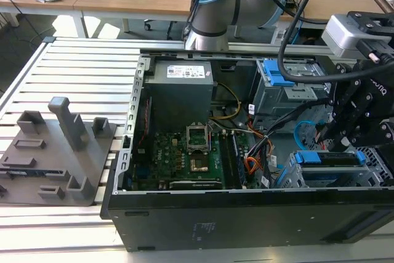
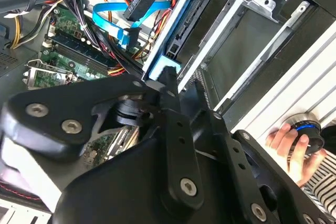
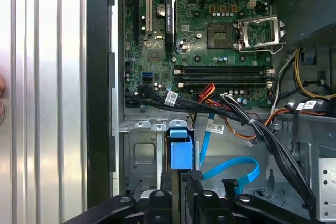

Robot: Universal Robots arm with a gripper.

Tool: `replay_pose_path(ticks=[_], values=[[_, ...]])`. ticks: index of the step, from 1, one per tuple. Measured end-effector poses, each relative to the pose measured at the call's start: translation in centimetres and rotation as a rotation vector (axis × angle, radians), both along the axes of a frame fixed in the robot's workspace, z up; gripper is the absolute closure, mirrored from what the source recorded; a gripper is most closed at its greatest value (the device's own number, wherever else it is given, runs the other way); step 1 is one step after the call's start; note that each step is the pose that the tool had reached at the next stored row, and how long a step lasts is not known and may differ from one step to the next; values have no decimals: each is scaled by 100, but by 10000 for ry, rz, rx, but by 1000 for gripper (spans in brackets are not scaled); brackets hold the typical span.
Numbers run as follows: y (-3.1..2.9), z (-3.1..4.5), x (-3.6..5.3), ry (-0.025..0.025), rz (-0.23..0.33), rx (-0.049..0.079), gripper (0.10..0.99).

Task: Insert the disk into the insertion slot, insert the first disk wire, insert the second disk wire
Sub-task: 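Insert the first disk wire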

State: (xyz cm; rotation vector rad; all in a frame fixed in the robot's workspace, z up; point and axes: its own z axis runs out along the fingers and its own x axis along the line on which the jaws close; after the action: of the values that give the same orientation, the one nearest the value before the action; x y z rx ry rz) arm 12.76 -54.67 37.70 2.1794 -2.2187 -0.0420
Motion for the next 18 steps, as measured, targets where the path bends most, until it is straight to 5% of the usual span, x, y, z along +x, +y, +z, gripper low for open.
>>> replay_pose_path(ticks=[3, 5, 10, 18], values=[[22, -1, 1, 0, 1, 1, 784], [113, 0, 11, 0, 25, -1, 784], [229, 0, 20, 0, 54, -1, 784], [307, 0, 32, 0, 64, -1, 784]])
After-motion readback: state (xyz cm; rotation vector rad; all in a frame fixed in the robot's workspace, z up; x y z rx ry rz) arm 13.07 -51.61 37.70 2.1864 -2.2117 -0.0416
